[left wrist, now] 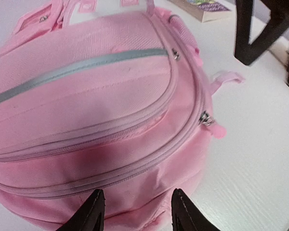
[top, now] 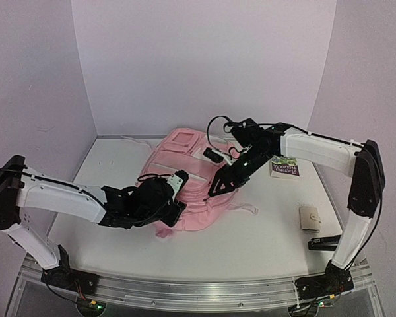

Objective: Pack the student bag
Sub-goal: Unzip the student bag at the center of the board.

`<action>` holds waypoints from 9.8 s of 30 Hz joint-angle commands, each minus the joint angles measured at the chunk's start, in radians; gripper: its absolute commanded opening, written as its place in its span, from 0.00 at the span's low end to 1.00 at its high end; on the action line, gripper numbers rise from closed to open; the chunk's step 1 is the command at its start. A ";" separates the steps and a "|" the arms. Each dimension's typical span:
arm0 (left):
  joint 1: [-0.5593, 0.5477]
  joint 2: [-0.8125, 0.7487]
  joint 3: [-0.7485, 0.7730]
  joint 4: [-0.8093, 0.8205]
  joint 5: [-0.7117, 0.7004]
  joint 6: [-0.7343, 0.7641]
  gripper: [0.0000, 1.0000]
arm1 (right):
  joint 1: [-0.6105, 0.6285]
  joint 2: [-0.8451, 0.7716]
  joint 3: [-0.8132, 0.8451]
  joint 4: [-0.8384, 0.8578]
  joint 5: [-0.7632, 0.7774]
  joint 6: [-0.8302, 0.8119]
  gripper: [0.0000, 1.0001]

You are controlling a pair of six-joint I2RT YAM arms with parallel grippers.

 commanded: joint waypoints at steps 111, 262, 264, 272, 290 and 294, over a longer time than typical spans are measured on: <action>-0.090 0.655 1.002 -0.837 -0.221 -1.026 0.49 | -0.149 0.140 -0.133 0.439 0.038 0.596 0.49; 0.062 0.058 0.256 -0.645 -0.156 -0.672 0.00 | -0.268 0.026 -0.134 0.156 0.226 0.410 0.00; 0.090 0.040 0.244 -0.637 -0.170 -0.661 0.00 | -0.267 0.026 -0.127 0.140 0.252 0.390 0.00; 0.187 -0.014 0.214 -0.587 -0.289 -0.555 0.00 | -0.267 0.023 -0.124 0.100 0.296 0.331 0.00; 0.466 -0.096 0.003 0.035 -0.242 -0.076 0.00 | -0.266 0.061 -0.099 0.065 0.261 0.278 0.00; 0.546 -0.095 0.008 0.032 -0.202 -0.143 0.00 | -0.259 0.063 -0.097 0.063 0.240 0.272 0.00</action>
